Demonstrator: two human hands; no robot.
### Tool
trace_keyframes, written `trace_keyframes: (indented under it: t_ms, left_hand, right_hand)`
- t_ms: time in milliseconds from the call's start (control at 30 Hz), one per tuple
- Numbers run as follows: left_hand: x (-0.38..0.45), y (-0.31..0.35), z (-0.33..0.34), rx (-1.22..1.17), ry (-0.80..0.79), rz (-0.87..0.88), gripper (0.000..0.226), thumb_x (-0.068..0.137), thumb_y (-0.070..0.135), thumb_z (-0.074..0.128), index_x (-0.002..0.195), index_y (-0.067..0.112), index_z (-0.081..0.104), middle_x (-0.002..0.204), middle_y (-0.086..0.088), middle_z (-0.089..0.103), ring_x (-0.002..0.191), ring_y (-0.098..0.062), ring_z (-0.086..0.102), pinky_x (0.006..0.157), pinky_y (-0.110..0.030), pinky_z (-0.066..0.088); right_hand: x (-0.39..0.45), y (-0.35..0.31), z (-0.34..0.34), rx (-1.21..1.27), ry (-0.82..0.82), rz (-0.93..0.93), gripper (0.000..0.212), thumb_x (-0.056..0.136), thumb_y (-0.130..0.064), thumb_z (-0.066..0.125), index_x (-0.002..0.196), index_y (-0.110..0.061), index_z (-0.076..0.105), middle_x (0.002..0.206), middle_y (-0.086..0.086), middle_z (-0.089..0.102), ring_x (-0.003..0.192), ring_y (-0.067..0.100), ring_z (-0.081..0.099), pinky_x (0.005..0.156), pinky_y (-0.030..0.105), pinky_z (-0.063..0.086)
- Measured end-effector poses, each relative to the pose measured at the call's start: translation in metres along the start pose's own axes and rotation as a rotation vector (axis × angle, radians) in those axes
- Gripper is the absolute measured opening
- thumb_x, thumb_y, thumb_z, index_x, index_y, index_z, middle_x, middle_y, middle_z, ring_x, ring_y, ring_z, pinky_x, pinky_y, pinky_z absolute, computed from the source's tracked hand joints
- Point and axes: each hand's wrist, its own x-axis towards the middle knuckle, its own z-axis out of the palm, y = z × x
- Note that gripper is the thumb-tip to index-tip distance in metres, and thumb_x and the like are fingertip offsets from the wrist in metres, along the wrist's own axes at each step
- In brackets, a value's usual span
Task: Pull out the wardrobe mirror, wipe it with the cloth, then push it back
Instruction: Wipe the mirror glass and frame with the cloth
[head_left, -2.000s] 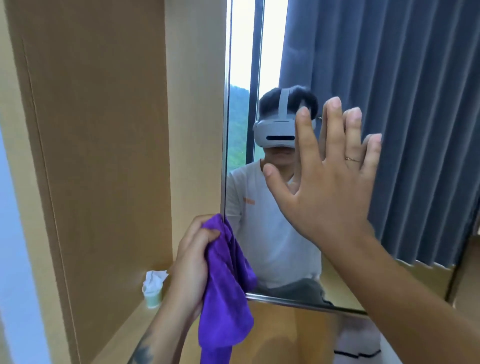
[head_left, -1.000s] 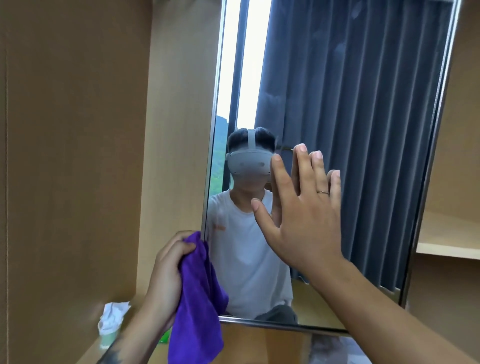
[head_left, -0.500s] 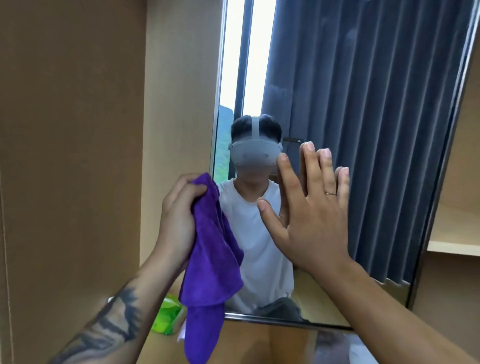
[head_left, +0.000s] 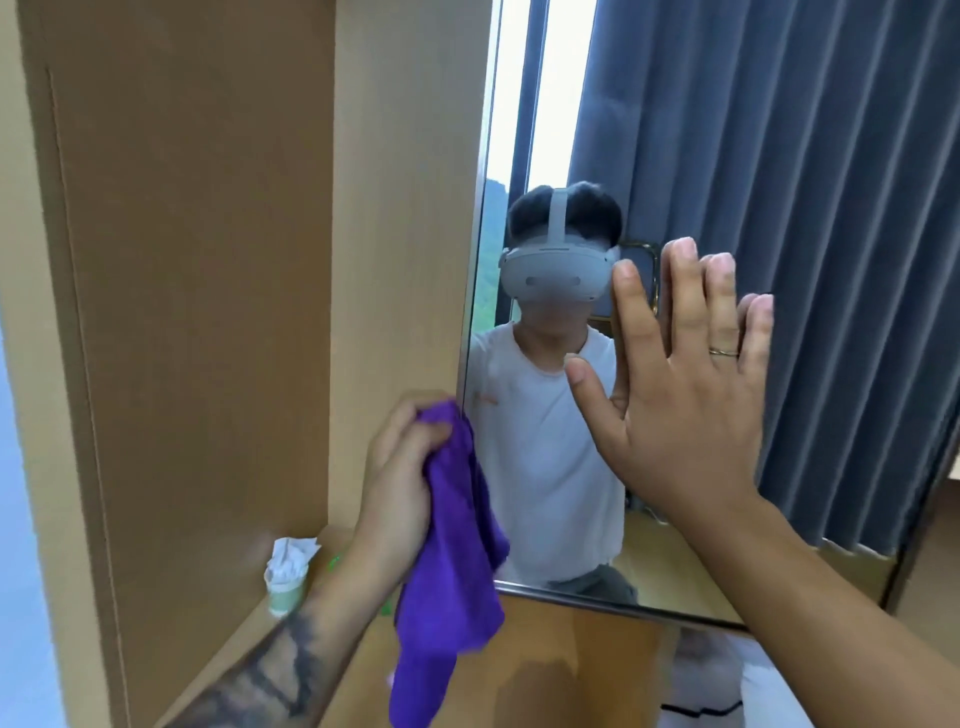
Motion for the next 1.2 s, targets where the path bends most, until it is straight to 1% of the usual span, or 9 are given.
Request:
trace_keyframes:
  t_ms: [67,167,367,567,600,700,767,967,1200]
  left_hand:
    - [0.035,0.026,0.014,0.049,0.052,0.118,0.020,0.097,-0.002,0.052,0.093,0.009,0.068,0.075,0.016,0.068,0.075,0.006,0.059,0.074,-0.009,0.043]
    - [0.070,0.053,0.028,0.020,0.096,0.191,0.013,0.092,0.010,0.056,0.092,0.011,0.069,0.078,0.017,0.066,0.078,0.003,0.059,0.075,-0.011,0.045]
    - [0.025,0.001,0.013,-0.003,0.058,0.117,0.016,0.091,0.010,0.049,0.091,0.011,0.065,0.077,0.017,0.064,0.075,0.004,0.059,0.071,-0.010,0.046]
    - [-0.015,-0.032,-0.006,-0.065,0.028,-0.101,0.024,0.074,0.032,0.059,0.089,0.016,0.069,0.091,-0.024,0.062,0.096,-0.054,0.060,0.096,-0.062,0.048]
    - [-0.011,-0.025,-0.004,-0.062,0.023,-0.080,0.019,0.076,0.029,0.059,0.087,0.018,0.070,0.088,-0.019,0.063,0.091,-0.047,0.062,0.095,-0.058,0.051]
    - [0.014,0.001,0.002,-0.009,0.025,0.044,0.018,0.081,0.017,0.055,0.083,0.022,0.072,0.080,0.009,0.068,0.079,-0.007,0.061,0.076,-0.018,0.049]
    - [0.028,0.017,0.009,0.005,0.049,0.107,0.016,0.083,0.015,0.057,0.088,0.020,0.072,0.081,0.016,0.069,0.078,0.001,0.061,0.072,-0.010,0.045]
    - [0.008,0.000,0.010,-0.051,0.078,0.038,0.016,0.085,0.016,0.053,0.090,0.015,0.068,0.078,0.014,0.065,0.074,0.000,0.059,0.068,-0.011,0.045]
    - [-0.037,-0.045,-0.012,-0.058,0.013,-0.155,0.022,0.084,0.016,0.050,0.093,0.005,0.067,0.084,-0.007,0.063,0.082,-0.017,0.055,0.069,-0.020,0.046]
  right_hand:
    - [0.000,0.001,0.000,0.001,0.003,-0.005,0.072,0.106,-0.061,0.041,0.165,-0.023,0.029,0.173,0.015,0.018,0.160,0.035,0.014,0.129,0.055,0.002]
    - [0.000,0.000,0.001,0.005,0.011,-0.011,0.072,0.106,-0.061,0.042,0.165,-0.022,0.031,0.172,0.016,0.021,0.160,0.036,0.017,0.129,0.055,0.004]
    - [-0.001,0.000,0.002,-0.002,0.003,-0.008,0.071,0.106,-0.061,0.041,0.165,-0.024,0.028,0.173,0.015,0.020,0.160,0.035,0.015,0.128,0.056,0.003]
    - [0.000,-0.001,0.002,-0.013,0.002,0.000,0.071,0.106,-0.061,0.041,0.165,-0.023,0.031,0.172,0.015,0.021,0.160,0.036,0.017,0.128,0.056,0.005]
    - [-0.001,-0.001,0.001,-0.009,0.000,0.000,0.071,0.106,-0.061,0.041,0.165,-0.023,0.031,0.172,0.015,0.021,0.160,0.035,0.017,0.128,0.056,0.005]
    - [-0.002,-0.001,0.001,0.007,0.010,0.003,0.069,0.106,-0.061,0.042,0.163,-0.023,0.035,0.172,0.015,0.024,0.160,0.035,0.018,0.129,0.055,0.007]
    - [-0.003,-0.001,0.001,0.021,0.033,0.006,0.068,0.106,-0.060,0.043,0.162,-0.023,0.037,0.171,0.014,0.026,0.159,0.035,0.019,0.129,0.055,0.009]
    - [-0.027,-0.003,0.002,0.016,0.025,0.030,0.065,0.108,-0.055,0.043,0.163,-0.022,0.036,0.171,0.014,0.025,0.160,0.034,0.017,0.131,0.051,0.005]
    - [-0.038,-0.005,0.007,-0.037,0.025,0.032,0.065,0.108,-0.053,0.044,0.164,-0.022,0.033,0.172,0.013,0.025,0.160,0.034,0.019,0.130,0.053,0.008]
